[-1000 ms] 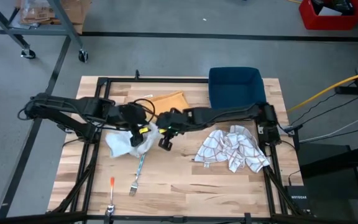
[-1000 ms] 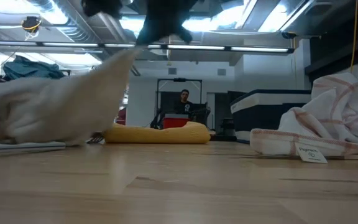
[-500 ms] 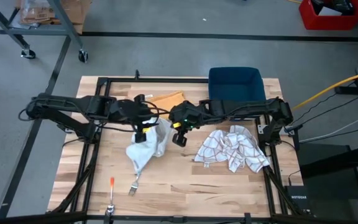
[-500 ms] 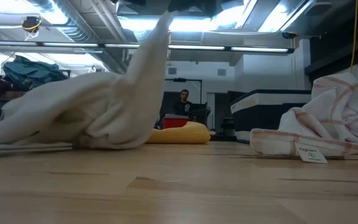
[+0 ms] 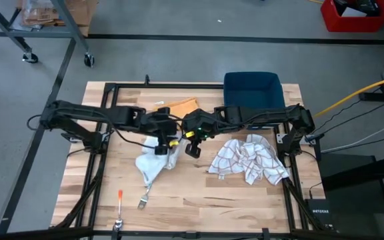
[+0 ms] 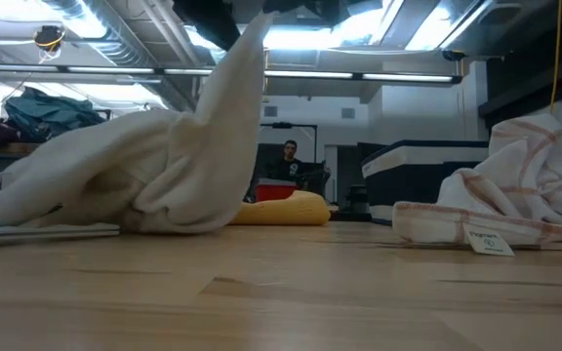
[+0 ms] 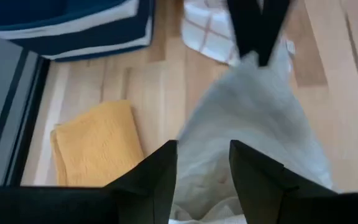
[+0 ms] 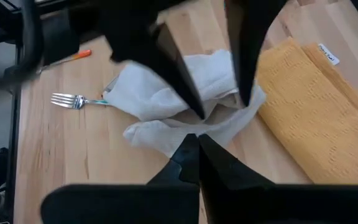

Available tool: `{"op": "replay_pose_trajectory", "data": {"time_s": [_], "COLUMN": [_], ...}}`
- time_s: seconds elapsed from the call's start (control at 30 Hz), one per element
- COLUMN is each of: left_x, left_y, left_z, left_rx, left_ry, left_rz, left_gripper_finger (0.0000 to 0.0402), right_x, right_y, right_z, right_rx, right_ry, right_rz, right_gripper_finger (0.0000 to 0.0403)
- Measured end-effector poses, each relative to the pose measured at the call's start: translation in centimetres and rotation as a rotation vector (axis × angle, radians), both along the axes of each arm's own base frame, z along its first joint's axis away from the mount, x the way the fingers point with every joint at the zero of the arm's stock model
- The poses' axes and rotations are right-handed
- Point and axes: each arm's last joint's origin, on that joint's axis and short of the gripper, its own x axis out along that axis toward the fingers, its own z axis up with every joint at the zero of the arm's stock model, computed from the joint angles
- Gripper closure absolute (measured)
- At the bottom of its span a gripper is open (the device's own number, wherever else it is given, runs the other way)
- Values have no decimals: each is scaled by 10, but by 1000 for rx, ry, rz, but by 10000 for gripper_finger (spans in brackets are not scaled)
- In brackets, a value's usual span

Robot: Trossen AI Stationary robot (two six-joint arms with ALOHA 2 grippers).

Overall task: Fold towel
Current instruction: Fold the left white towel

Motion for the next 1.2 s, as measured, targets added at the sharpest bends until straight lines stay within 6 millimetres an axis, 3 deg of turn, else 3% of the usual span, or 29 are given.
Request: {"op": "replay_pose_trajectory", "data": {"time_s": [0.23,0.77,1.2], "left_x": [17,14,31], "left_y": [9,18,23], "left_z": [-16,-11,-17], "left_rx": [49,29,44], "left_ry": [39,19,-32], "left_rz": [-19,-15,-104], "left_gripper_finger": [263,263,263], "right_x": [0,-7,-4], "right_y": [0,1,2], "right_z": [0,-6,-3], "right_rx": [14,25,33], "right_ry": [2,102,54], "right_rz": [12,43,61], "right_gripper_finger": [402,402,402]}}
